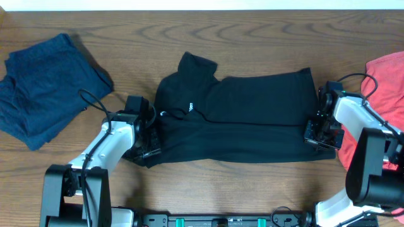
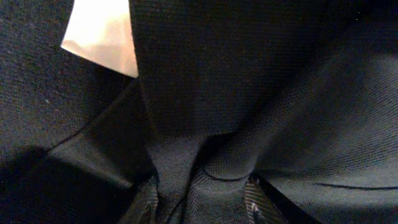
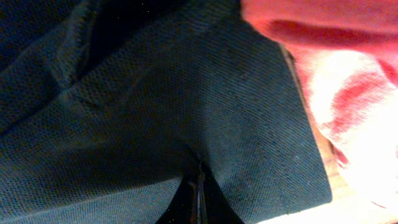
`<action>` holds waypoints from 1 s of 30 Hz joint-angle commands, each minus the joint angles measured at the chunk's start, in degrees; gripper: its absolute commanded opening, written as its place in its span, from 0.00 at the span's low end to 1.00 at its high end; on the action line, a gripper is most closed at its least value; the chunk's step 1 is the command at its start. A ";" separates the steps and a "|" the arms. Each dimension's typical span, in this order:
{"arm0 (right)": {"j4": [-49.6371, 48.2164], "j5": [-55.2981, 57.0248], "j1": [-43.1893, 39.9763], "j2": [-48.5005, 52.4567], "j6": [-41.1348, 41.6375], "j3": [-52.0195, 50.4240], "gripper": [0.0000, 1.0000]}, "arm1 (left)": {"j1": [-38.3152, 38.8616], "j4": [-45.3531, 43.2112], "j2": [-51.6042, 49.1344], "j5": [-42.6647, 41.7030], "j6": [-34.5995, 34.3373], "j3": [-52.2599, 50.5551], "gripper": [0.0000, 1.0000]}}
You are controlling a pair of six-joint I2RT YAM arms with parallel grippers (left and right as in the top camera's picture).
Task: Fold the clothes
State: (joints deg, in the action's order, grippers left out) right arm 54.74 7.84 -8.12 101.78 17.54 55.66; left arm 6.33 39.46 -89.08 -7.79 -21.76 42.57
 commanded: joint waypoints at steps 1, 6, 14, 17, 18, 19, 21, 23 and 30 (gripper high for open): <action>-1.03 3.48 -0.83 -6.38 0.02 -0.26 0.02 | -0.26 2.36 2.05 1.40 2.32 -0.96 0.50; -4.81 -2.95 -0.83 -16.31 -2.67 0.15 0.36 | -0.26 -2.82 10.03 0.81 5.77 5.31 0.86; -8.44 -12.41 -0.81 -24.72 -5.88 0.15 0.52 | -0.26 -20.46 6.03 -7.30 9.11 12.87 0.86; -7.50 -12.41 -0.81 -24.61 -5.88 0.13 0.52 | -0.26 -24.94 -1.51 -12.35 11.02 18.08 0.85; -7.10 -12.41 -0.81 -24.61 -5.86 0.13 0.52 | -0.26 -25.55 -4.24 -13.53 11.26 20.20 0.85; -6.73 -12.41 -0.81 -24.61 -5.86 0.13 0.52 | -0.26 -25.70 -7.08 -14.36 11.26 22.53 0.85; -6.25 -12.41 -0.81 -24.61 -5.86 0.13 0.51 | -0.26 -25.70 -12.52 -15.37 11.28 27.15 0.85; -5.90 -12.39 -0.83 -24.61 -5.86 0.13 0.51 | -0.20 -26.38 -18.12 -17.42 11.26 31.58 0.84; -5.53 -12.39 -0.83 -24.61 -5.84 0.09 0.51 | 0.07 -31.17 -30.93 -21.73 11.21 38.60 0.80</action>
State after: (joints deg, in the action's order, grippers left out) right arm 49.04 -4.14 -8.56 77.41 12.53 55.33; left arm 6.37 9.67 -116.68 -26.55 -11.73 79.15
